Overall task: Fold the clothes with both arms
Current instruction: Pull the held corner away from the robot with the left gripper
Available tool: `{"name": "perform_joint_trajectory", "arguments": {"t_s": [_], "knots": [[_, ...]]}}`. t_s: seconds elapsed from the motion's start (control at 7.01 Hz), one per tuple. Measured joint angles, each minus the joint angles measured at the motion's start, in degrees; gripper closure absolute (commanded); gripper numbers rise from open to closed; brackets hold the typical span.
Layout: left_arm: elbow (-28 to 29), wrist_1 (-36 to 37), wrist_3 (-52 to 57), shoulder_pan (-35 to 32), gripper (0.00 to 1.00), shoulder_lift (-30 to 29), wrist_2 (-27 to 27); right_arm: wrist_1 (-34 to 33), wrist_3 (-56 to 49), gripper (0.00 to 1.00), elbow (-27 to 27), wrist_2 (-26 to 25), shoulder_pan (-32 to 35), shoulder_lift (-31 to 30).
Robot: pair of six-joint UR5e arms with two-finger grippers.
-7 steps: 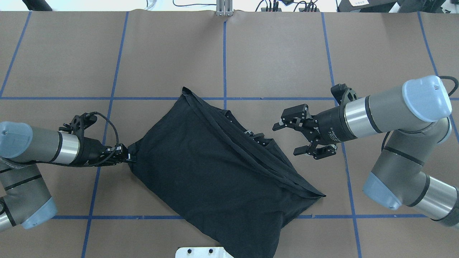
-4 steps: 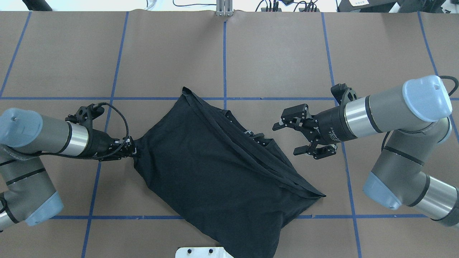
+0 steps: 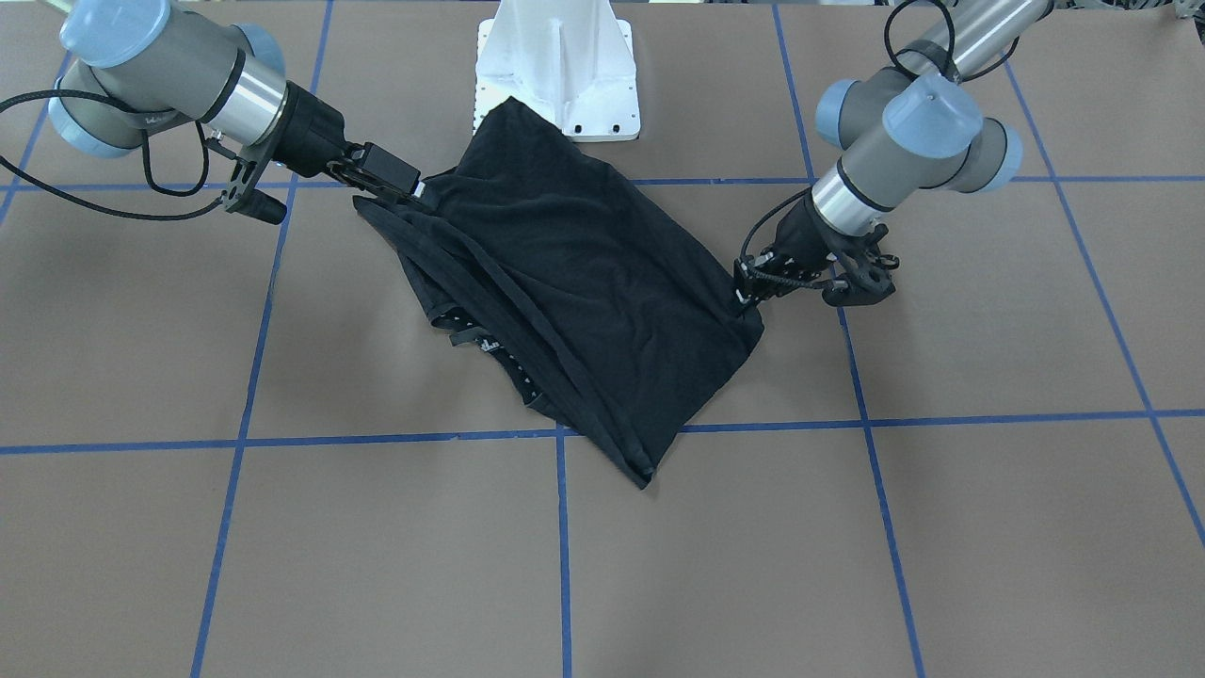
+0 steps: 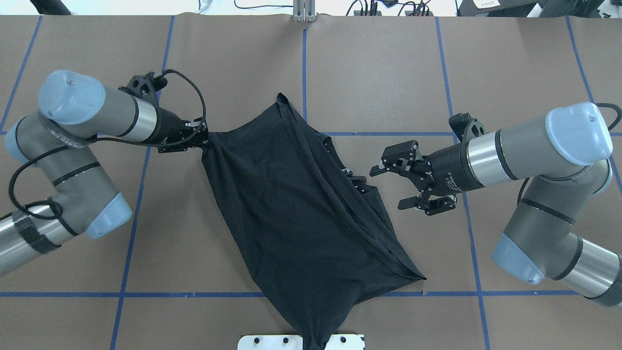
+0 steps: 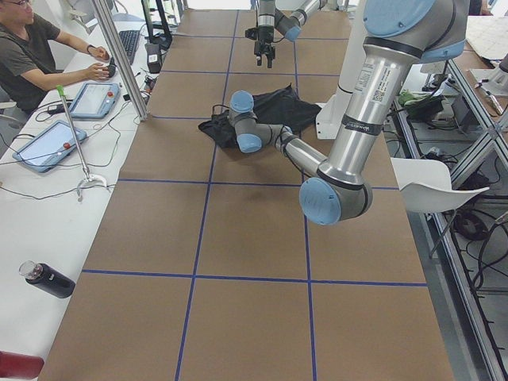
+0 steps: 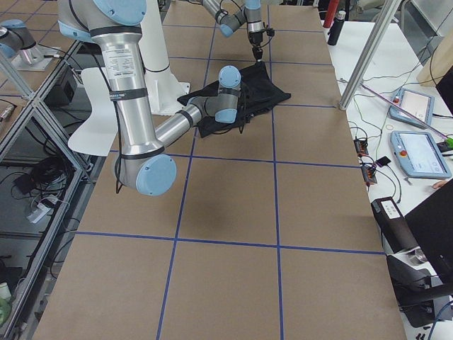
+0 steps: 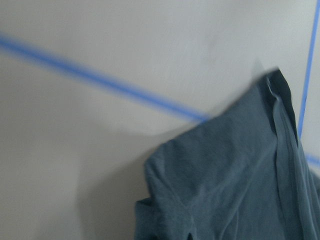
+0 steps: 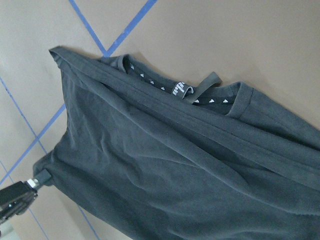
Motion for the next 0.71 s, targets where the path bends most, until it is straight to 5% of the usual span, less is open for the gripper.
{"name": "perform_joint_trajectory", "arguments": {"t_s": [0.57,0.71], "knots": [[20.8,-1.9,2.8,-2.5,1.00,-16.9,11.8,0.0,0.0,0.00,0.1,0.0,0.1,0.0],[25.4,-5.4,2.8,-2.5,0.14,-19.2,16.4,0.0,-0.1,0.00,0.1,0.0,0.2,-0.2]]}}
